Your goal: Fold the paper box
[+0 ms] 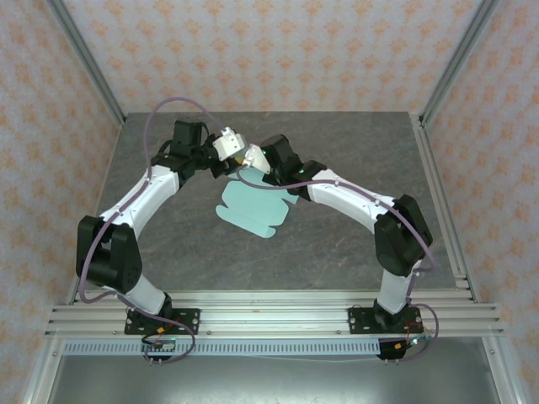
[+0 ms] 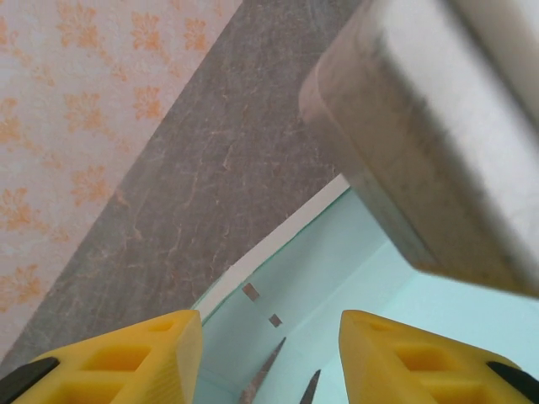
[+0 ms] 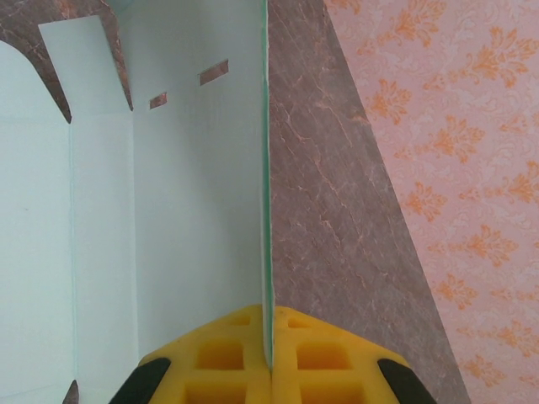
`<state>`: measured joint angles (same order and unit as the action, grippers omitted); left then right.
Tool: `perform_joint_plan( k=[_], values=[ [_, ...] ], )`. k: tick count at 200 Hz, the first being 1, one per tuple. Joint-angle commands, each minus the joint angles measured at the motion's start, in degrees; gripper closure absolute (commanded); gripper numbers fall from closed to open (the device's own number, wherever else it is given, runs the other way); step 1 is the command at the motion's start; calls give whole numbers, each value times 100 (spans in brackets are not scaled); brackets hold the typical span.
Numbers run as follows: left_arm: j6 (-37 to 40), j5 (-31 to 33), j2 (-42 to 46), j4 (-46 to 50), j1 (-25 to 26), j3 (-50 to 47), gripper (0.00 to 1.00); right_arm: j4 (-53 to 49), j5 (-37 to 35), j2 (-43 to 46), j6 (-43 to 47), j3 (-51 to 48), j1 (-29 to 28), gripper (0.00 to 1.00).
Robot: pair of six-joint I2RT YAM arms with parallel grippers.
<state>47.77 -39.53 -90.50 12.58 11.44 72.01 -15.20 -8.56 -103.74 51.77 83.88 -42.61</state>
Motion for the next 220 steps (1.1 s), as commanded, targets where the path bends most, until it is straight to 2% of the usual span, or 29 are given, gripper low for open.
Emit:
perform_joint_plan(
  k=[1, 72, 85, 94, 117, 136, 220],
  values=[
    [325, 231, -33, 189, 29, 177, 53, -105, 44, 144, 79, 50, -19, 99],
    [631, 371, -697, 832, 95, 1010, 53, -185, 223, 179, 92, 99, -54, 99],
    [720, 353, -790, 1047, 100, 1119, 57, -186, 218, 186, 97, 97, -63, 99],
    [749, 336, -798, 1082, 97, 1108, 62, -186, 214, 185, 97, 88, -63, 99],
    [791, 315, -770, 1082, 98, 1002, 63, -175, 214, 191, 79, 83, -63, 99],
    [796, 322, -746, 1044, 99, 909, 72, -159, 249, 184, 29, 114, -63, 99],
    [967, 345, -820, 1025, 82, 634, 72, -106, 276, 138, -9, 112, -63, 99]
  ],
)
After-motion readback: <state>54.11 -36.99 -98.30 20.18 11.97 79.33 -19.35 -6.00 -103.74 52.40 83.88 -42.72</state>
